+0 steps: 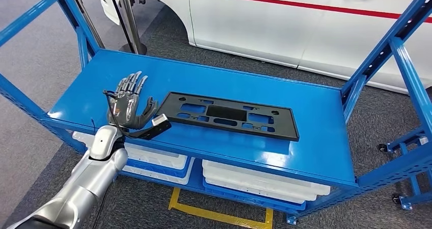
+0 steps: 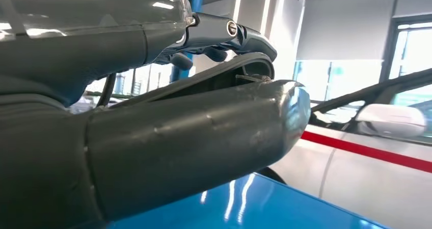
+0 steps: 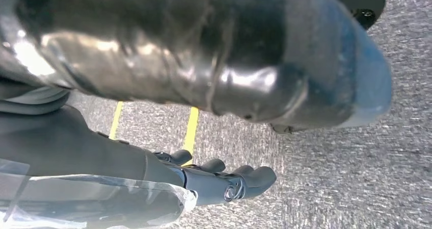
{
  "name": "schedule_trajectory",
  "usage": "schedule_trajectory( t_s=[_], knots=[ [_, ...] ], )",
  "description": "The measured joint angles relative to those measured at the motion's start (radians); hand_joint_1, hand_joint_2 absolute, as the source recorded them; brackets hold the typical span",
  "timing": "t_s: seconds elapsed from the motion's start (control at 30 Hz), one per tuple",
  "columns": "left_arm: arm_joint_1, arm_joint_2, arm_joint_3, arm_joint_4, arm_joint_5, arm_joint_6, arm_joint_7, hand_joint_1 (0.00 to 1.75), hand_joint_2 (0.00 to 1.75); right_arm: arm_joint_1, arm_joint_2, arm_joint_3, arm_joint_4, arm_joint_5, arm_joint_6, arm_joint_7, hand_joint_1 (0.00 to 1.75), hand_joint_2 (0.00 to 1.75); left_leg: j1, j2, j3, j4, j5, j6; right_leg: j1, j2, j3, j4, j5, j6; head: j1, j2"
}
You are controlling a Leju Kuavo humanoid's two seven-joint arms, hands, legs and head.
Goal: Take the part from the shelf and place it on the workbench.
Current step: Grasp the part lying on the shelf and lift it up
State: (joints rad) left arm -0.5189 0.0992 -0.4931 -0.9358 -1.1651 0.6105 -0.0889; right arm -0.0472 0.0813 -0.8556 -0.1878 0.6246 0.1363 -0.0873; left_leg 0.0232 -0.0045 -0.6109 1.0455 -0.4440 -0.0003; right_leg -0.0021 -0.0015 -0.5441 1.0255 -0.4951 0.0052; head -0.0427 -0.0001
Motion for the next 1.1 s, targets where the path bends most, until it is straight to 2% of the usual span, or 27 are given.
schedule_trajectory(
  t_s=[0.23, 0.53, 1.1],
  knots=[
    [-0.013, -0.024, -0.008, 0.03, 0.085, 0.01, -0.039, 0.0, 0.0, -0.001, 0.0, 0.0, 0.0, 0.003, 0.006, -0.009, 0.0, 0.0, 0.0, 0.0, 0.002, -0.003, 0.001, -0.001, 0.0, 0.0, 0.0, 0.0, 0.0, 0.0, 0.0, 0.0],
    [-0.024, -0.046, -0.009, 0.067, 0.11, 0.017, -0.054, 0.0, 0.0, -0.001, -0.001, 0.0, 0.0, 0.006, 0.004, -0.013, 0.0, 0.0, 0.0, 0.001, 0.002, -0.004, 0.001, -0.001, 0.0, 0.0, 0.0, 0.0, 0.0, 0.0, 0.0, 0.0],
    [-0.054, -0.09, -0.009, 0.172, 0.204, 0.058, -0.141, 0.0, 0.0, -0.002, -0.001, 0.002, 0.0, 0.02, 0.001, -0.016, 0.0, 0.0, 0.0, 0.001, 0.003, -0.004, 0.001, -0.001, 0.0, 0.0, 0.0, 0.0, 0.0, 0.0, 0.0, 0.0]
  ],
)
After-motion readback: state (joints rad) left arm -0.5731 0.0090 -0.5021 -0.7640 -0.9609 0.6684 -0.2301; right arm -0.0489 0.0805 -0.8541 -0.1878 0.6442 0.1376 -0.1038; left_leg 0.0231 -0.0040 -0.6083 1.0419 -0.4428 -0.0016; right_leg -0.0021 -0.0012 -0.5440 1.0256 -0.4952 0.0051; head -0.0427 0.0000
